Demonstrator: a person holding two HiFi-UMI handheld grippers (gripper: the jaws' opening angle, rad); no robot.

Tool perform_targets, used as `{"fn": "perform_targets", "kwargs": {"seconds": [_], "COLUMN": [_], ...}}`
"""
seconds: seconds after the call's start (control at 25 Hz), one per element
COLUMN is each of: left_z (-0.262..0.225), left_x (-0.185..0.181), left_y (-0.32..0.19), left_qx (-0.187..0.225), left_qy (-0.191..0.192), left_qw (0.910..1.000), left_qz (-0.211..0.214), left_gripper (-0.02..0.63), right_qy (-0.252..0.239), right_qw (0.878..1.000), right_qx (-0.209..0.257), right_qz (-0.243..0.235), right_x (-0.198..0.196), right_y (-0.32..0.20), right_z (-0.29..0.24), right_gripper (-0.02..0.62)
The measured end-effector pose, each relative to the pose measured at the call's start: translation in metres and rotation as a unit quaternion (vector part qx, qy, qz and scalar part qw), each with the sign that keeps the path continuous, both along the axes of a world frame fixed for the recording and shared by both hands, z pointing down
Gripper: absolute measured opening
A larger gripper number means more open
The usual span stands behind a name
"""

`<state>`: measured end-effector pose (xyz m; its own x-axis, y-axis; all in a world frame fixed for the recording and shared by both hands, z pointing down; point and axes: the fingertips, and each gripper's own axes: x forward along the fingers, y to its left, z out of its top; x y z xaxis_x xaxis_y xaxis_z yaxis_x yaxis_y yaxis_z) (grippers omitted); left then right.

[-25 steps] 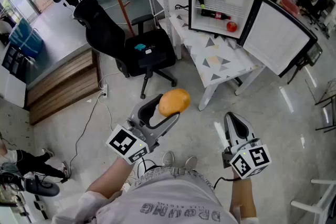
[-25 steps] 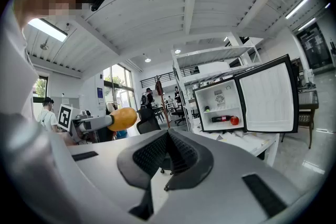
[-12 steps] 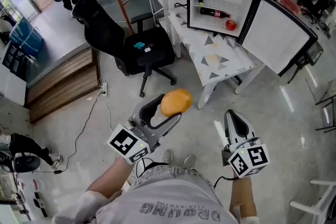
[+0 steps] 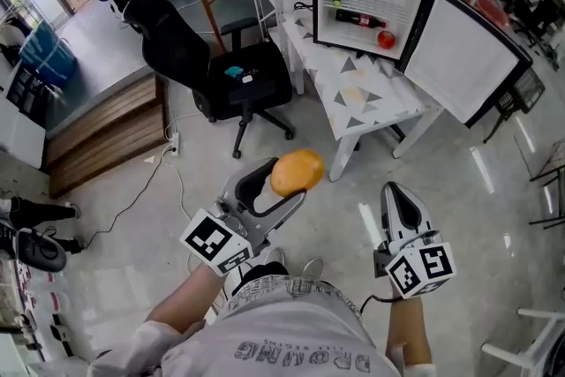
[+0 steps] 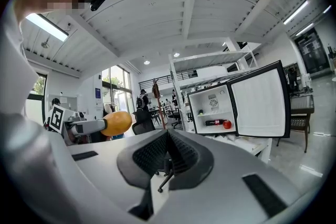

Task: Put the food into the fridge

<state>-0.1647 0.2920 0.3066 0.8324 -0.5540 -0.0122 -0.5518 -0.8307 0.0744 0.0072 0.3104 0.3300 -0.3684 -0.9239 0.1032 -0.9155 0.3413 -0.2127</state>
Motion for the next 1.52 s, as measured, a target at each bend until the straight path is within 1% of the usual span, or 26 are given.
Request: {"fn": "perform_targets", "kwargs": {"seconds": [0.36, 0.72, 1.08, 1.52], "left_z": [0.0, 0.002, 0.008, 0.017], "left_x": [0.019, 0.025, 0.038, 0.045], "left_y": [0.015, 0.008, -0.024, -0.088], "left_qx": [0.001, 0.0, -0.003, -0.014], "left_qy": [-0.004, -0.002, 0.005, 0.003], "left_qw": [1.0, 0.9999, 0.9999, 0.9998], "left_qz": [-0.009, -0.017, -0.014, -0.011], "left_gripper": [0.291, 0.291, 0.291, 0.291], "right_qy": [-0.016, -0.019, -0.015, -0.02], "right_qw": [1.0, 1.0, 1.0, 0.999], "right_qx": [-0.01, -0.012, -0.013, -0.023], "right_qz": [-0.012, -0.018, -0.013, -0.01], "right_x": [0.018, 0.025, 0.041, 0.046], "right_y": [0.014, 0.006, -0.021, -0.082], "right_z": [0.01, 0.012, 0.015, 0.023], "right_gripper": [0.003, 0.003, 0.003, 0.003]}}
